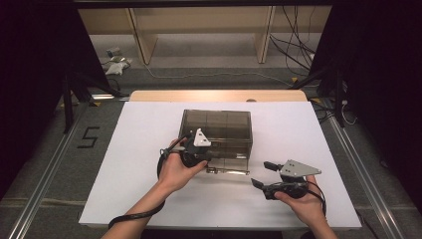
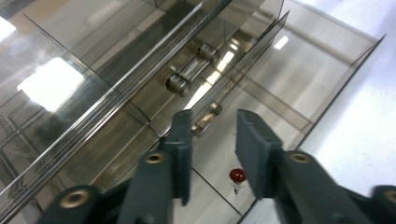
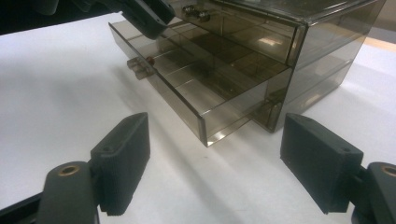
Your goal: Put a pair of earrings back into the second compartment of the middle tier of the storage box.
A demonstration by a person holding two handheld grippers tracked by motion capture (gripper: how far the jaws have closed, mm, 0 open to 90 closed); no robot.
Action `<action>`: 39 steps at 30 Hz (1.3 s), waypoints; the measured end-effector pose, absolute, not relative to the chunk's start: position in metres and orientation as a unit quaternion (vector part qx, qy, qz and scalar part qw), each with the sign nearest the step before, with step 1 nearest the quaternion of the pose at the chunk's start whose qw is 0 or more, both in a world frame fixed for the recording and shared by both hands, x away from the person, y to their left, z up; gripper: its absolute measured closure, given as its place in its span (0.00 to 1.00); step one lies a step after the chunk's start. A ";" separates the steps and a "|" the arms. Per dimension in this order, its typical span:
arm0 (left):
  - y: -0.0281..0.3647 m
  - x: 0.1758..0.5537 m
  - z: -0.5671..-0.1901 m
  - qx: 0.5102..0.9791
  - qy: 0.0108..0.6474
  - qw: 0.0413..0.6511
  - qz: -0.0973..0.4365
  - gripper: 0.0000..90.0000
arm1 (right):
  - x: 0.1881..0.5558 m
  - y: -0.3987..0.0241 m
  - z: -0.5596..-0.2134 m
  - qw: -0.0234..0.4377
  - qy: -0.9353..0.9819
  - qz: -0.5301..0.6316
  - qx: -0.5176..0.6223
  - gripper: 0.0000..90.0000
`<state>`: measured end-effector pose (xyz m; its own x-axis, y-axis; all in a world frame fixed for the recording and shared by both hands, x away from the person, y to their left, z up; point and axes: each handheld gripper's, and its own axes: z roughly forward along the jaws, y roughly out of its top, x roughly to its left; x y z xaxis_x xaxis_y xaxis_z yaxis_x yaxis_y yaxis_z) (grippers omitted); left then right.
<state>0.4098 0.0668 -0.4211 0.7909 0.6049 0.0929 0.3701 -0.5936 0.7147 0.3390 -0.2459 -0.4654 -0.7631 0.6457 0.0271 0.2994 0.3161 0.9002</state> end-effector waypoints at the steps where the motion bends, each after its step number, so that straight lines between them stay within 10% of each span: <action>1: 0.068 0.408 -0.420 0.874 0.280 0.362 0.164 0.67 | 0.339 -0.246 -0.465 0.172 0.792 0.504 0.298 0.28; 17: 0.123 0.368 -0.420 0.829 0.297 0.463 0.102 0.02 | 0.338 -0.245 -0.466 0.175 0.794 0.501 0.296 0.27; 39: 0.145 0.349 -0.458 0.840 0.293 0.443 0.111 0.00 | 0.341 -0.246 -0.468 0.176 0.792 0.499 0.304 0.27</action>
<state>0.3488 0.1455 -0.4578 0.8031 0.5913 -0.0730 0.3943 -0.4356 0.8092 0.3407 -0.2462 -0.4676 -0.7529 0.6577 0.0247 0.3062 0.3168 0.8977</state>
